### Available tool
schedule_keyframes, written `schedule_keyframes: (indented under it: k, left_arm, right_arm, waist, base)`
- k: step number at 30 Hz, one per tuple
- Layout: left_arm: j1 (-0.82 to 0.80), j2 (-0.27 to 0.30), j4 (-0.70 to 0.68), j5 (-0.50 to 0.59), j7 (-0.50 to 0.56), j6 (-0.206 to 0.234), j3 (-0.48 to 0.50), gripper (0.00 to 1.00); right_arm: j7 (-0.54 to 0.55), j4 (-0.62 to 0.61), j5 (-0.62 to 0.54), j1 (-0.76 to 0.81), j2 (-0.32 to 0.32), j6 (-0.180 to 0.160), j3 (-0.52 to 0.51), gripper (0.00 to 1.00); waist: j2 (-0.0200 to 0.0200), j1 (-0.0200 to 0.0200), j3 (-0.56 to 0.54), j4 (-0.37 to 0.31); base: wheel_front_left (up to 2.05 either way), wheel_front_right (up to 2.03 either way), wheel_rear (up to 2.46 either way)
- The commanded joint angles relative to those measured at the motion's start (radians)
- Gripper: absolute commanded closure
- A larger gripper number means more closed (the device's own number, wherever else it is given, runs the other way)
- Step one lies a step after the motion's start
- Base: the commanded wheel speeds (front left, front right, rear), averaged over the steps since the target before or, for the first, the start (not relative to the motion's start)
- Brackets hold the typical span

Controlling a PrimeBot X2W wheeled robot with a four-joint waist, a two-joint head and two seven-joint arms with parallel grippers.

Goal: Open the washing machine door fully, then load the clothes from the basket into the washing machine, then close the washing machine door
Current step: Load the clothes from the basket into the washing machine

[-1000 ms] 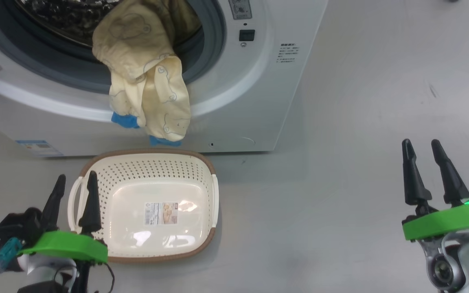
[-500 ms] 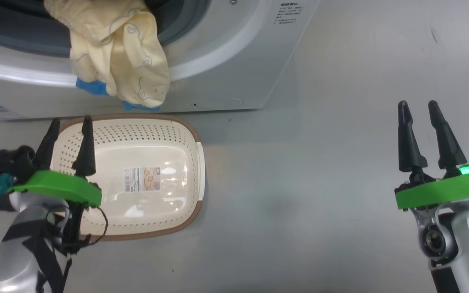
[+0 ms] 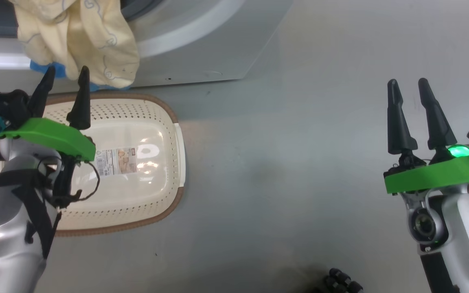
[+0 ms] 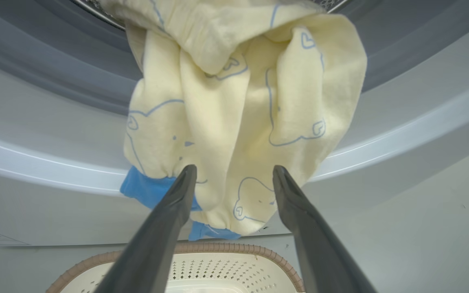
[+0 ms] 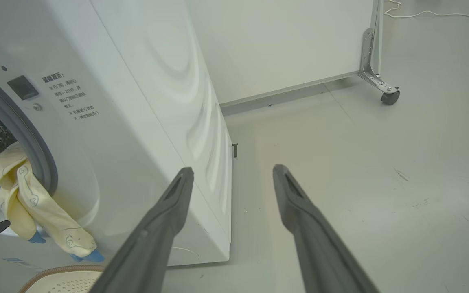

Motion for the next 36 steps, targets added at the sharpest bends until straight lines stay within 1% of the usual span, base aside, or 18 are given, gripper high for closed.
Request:
schedule_keyframes:
  k: [1,10,22,26,29,36]
  left_arm:
    - [-0.023,0.047,-0.013,-0.006,-0.006,0.0,0.025,0.0]
    - [-0.118,0.06,0.049,-0.036,-0.006,0.0,-0.023,0.0]
    - [-0.153,0.07,0.04,-0.064,-0.006,0.0,-0.073,0.0]
    - [-0.159,0.075,0.056,-0.069,-0.006,0.0,-0.056,0.0]
    - [-0.171,0.066,0.082,-0.061,-0.006,0.0,-0.012,0.0]
    - [-0.173,0.055,0.093,-0.035,-0.006,0.0,0.015,0.0]
  right_arm:
    - [-0.006,-0.033,-0.01,-0.006,-0.002,0.0,0.018,0.0]
    - [-0.006,-0.033,-0.01,-0.022,0.014,0.0,0.043,0.0]
    - [-0.006,-0.028,-0.008,-0.025,0.028,0.0,0.057,0.0]
    - [-0.006,-0.028,-0.007,-0.027,0.031,0.0,0.063,0.0]
    - [-0.006,-0.031,-0.007,-0.028,0.032,0.0,0.063,0.0]
    - [-0.006,-0.031,-0.006,-0.029,0.035,0.0,0.066,0.0]
  waist:
    - [0.0,-0.0001,0.007,-0.01]
    - [0.0,-0.0001,0.029,-0.041]
    - [0.0,-0.0001,0.035,-0.058]
    - [0.0,-0.0001,0.035,-0.062]
    - [0.0,-0.0001,0.039,-0.06]
    - [0.0,-0.0001,0.039,-0.061]
  base:
    - [0.0,0.0,0.0]
    - [0.0,0.0,0.0]
    - [0.0,0.0,0.0]
    - [0.0,0.0,0.0]
    - [0.0,0.0,0.0]
    - [0.0,0.0,0.0]
